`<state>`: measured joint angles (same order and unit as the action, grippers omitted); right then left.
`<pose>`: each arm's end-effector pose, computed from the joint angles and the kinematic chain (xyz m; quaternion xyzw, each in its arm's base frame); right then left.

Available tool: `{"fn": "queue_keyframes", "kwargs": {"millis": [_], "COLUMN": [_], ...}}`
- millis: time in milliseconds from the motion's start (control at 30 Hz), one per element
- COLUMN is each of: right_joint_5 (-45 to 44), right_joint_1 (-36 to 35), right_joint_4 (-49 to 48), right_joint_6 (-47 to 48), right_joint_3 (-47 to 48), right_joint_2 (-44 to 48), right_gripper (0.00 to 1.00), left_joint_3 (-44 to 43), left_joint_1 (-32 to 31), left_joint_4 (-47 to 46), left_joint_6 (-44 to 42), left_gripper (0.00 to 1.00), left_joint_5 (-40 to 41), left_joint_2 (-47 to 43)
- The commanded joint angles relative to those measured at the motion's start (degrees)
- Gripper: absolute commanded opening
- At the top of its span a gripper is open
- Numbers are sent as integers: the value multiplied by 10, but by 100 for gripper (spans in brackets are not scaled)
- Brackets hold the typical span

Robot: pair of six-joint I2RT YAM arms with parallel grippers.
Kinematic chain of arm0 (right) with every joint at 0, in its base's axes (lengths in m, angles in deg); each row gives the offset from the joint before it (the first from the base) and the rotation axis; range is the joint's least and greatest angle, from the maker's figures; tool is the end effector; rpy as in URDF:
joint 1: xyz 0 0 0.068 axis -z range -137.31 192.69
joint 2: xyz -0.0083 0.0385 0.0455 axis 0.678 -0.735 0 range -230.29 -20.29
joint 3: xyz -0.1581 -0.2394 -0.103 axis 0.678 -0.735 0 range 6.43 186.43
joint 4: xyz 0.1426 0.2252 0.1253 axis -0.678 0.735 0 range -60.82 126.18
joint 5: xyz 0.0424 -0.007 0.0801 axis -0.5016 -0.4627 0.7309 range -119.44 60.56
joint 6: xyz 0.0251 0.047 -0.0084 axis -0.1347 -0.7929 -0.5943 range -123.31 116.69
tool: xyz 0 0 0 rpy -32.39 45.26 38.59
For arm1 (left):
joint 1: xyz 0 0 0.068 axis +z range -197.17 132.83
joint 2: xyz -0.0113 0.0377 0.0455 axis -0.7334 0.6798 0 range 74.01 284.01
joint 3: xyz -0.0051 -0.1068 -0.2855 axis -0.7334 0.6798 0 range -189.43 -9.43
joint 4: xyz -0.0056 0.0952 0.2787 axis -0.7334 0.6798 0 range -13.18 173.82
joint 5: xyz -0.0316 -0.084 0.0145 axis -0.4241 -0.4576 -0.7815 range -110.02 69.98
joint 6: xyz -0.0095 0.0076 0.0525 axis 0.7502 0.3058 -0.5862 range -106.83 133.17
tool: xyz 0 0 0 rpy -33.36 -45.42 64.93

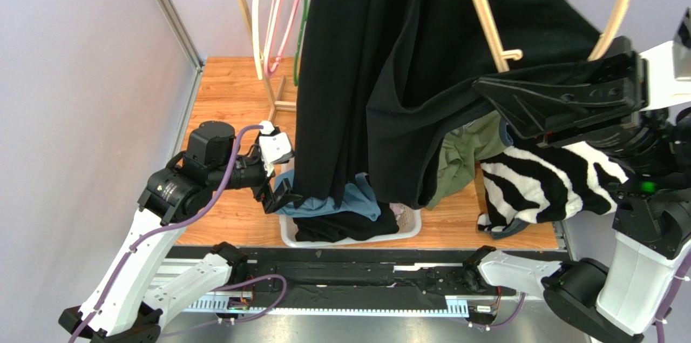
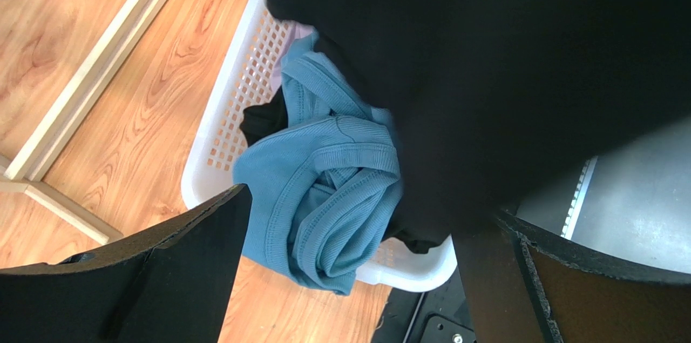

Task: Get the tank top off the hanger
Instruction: Pick up the hanger from the clothesline.

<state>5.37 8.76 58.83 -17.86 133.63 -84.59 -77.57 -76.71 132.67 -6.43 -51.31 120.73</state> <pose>0.0315 0.0458 0.7143 -0.3357 0.4028 0.4743 0.7072 0.1137 -0.0858 0.4289 0.4686 0.7225 -0.2766 0.4265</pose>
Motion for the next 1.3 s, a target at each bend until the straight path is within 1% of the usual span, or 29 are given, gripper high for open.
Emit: {"fn": "queue_keyframes", "kwargs": {"millis": [0, 67, 167, 200, 267, 400, 433, 533, 600, 733, 767, 867, 1033, 1167, 1267], "right_joint_5": [-4, -4, -12, -16, -20, -20, -21, -33, -44, -39, -33, -27, -37, -73, -92], "right_joint_1": [-2, -2, -1, -1, -2, -2, -2, -2, -2, -3, -3, -3, -3, -4, -8], "right_joint_4": [-94, -89, -87, -88, -79, -24, -21, -5, 12, 20, 12, -6, -12, -42, -39], "right_joint_6": [-16, -19, -14, -9, -5, 10, 15, 30, 45, 44, 36, 25, 15, -2, -11], "right_joint_3": [90, 107, 86, 64, 52, 5, -26, -60, -50, 24, 54, 85, 96, 82, 147], "right_joint_2": [-33, -47, -49, -46, -47, -50, -42, -33, -45, -89, -104, -118, -130, -137, -182], "right_gripper": [0, 0, 0, 0, 0, 0, 0, 0, 0, 0, 0, 0, 0, 0, 0], "left_joint_3": [-2, -2, 3, 5, 10, 13, 13, 6, -1, -14, -12, -2, 4, -1, -2], "left_joint_1": [3, 3, 4, 4, 4, 4, 4, 4, 4, 7, 10, 13, 19, 22, 26], "left_joint_4": [-13, -14, -14, -15, -15, -14, -13, -10, -9, -6, -6, -6, -4, -6, -7], "left_joint_6": [10, 11, 10, 10, 9, 3, 1, -5, -7, -3, -2, -1, 1, 3, 8], "left_gripper": [99, 99, 99, 99, 99, 99, 99, 99, 99, 99, 99, 99, 99, 99, 99], "left_joint_5": [-16, -17, -15, -15, -16, -13, -11, 4, 11, 9, 6, 4, -4, -14, -22], "left_joint_2": [-4, -6, -13, -15, -20, -29, -30, -36, -35, -31, -30, -35, -39, -35, -31]}}
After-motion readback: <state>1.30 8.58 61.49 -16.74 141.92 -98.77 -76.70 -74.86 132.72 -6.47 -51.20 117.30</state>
